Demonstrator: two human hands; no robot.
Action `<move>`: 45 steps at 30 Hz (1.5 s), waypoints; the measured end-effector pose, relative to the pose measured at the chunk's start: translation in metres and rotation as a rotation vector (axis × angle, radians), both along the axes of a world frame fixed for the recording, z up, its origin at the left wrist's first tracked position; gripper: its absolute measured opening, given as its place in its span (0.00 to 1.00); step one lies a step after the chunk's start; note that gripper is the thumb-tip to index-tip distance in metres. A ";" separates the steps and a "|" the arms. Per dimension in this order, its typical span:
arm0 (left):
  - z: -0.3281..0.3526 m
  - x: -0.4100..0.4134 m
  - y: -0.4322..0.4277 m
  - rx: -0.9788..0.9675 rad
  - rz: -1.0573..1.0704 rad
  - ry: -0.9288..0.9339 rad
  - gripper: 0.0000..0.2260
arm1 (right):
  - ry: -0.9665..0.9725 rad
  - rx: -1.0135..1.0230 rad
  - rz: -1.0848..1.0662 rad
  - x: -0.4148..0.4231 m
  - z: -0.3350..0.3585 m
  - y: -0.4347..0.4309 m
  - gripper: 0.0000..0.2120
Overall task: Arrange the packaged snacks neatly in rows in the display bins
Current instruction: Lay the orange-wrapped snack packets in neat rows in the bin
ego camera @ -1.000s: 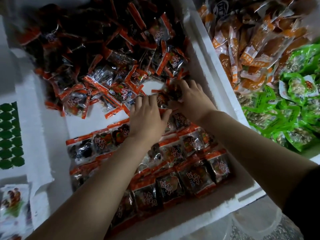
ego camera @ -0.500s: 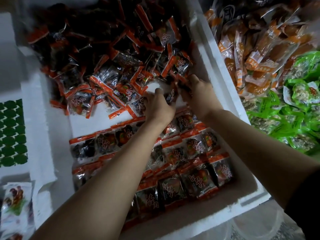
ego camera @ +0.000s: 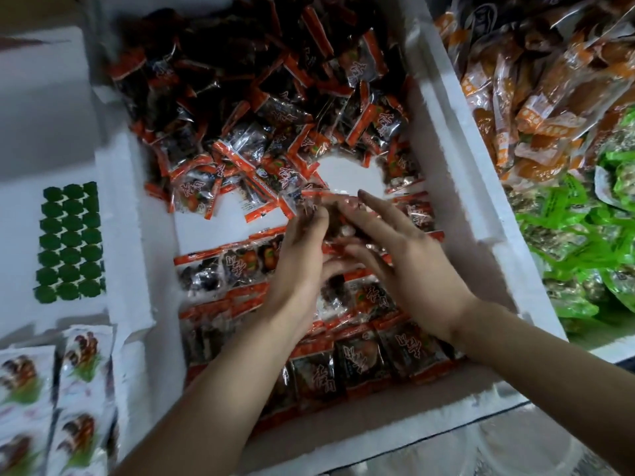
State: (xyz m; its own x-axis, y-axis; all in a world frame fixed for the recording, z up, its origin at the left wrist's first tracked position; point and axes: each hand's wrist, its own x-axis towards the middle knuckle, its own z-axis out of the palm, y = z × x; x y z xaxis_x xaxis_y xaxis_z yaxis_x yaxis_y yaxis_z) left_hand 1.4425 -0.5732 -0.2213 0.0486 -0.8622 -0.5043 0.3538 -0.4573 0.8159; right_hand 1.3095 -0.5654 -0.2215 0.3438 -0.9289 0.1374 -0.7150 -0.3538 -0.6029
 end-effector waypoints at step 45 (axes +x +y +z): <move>0.026 0.137 0.123 -0.058 0.260 -0.519 0.06 | -0.161 0.469 0.109 0.144 -0.028 0.040 0.17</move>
State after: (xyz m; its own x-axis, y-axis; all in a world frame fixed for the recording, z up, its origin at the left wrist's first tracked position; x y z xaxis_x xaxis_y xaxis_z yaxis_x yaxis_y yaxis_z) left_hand 1.5798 -0.4503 -0.1957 0.4909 -0.8141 -0.3103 -0.0041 -0.3583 0.9336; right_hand 1.4537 -0.5259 -0.2493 0.4507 -0.8635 -0.2266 -0.5741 -0.0860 -0.8142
